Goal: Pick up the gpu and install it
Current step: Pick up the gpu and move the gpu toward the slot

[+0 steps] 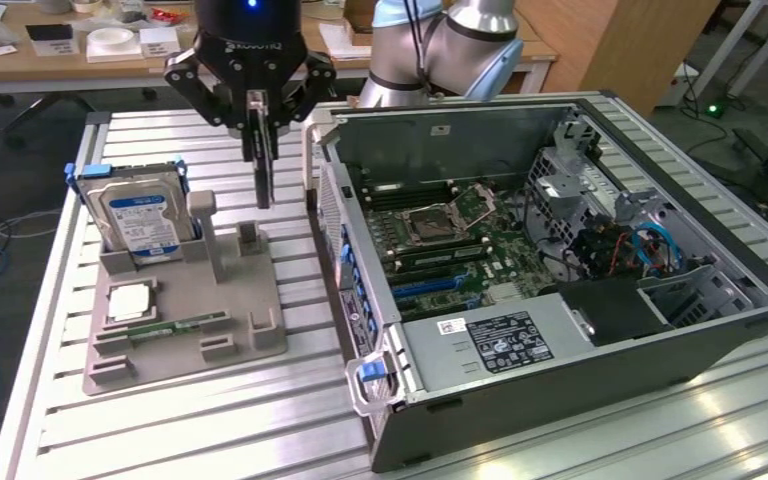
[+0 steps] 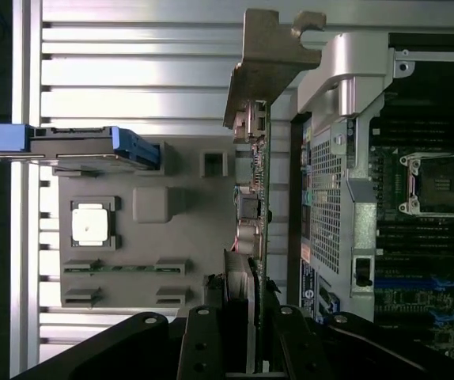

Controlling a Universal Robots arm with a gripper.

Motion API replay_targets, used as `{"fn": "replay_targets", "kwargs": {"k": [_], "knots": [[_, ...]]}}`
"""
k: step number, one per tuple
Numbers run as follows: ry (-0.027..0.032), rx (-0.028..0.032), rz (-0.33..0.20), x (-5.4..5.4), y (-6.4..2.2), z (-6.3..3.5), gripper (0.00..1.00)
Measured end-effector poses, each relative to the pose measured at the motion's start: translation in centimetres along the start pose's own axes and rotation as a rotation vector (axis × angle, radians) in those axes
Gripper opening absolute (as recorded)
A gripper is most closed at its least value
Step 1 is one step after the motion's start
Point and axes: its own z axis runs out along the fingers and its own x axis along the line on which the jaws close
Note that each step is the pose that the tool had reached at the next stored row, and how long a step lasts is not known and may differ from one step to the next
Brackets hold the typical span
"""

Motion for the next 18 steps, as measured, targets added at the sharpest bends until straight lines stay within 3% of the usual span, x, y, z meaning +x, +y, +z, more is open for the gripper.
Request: {"fn": "replay_targets", "kwargs": {"k": [18], "knots": [[-0.0003,0.0000,0.000,-4.1,0.04,-0.09,0.28]]}}
